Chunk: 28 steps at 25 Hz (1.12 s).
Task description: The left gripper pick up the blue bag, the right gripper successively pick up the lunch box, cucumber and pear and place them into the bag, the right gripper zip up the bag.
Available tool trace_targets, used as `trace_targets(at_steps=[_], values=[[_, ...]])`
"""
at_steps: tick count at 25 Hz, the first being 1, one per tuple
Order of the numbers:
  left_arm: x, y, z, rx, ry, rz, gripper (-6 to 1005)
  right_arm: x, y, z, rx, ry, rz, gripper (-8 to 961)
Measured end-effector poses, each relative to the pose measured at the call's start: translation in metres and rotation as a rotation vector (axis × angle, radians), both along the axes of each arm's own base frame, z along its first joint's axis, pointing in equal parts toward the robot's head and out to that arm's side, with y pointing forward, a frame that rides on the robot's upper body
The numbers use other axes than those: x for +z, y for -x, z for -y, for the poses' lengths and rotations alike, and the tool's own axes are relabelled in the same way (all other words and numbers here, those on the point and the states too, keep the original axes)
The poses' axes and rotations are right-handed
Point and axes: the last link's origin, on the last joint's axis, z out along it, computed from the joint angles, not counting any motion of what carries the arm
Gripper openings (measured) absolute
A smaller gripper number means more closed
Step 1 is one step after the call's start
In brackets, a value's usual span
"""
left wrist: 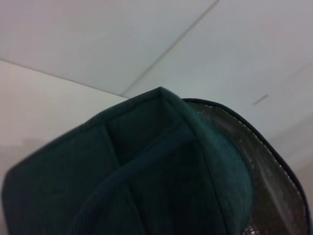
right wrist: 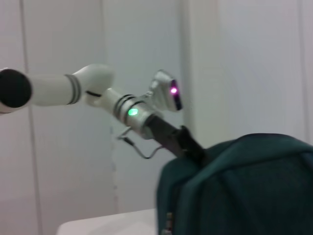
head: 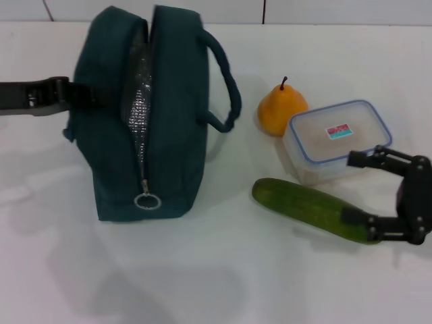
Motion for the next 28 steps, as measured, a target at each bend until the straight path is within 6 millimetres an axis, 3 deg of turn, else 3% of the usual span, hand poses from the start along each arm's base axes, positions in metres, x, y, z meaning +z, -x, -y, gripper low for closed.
trace_targets(at_steps=[8,16,28], values=[[-0.016,-0.012,0.004,0.005,0.085,0.053,46,0.017,-0.020,-0.008,-0.158,-0.069,-0.002,870],[-0.026,-0.020,0.002,0.023,0.137,0.072,42,0.022,-0.044,-0.033,-0.492,-0.095,-0.008,870],[-0.031,-0.025,-0.002,0.015,0.150,0.114,42,0.040,-0.057,-0.063,-0.763,-0.161,-0.128,870]])
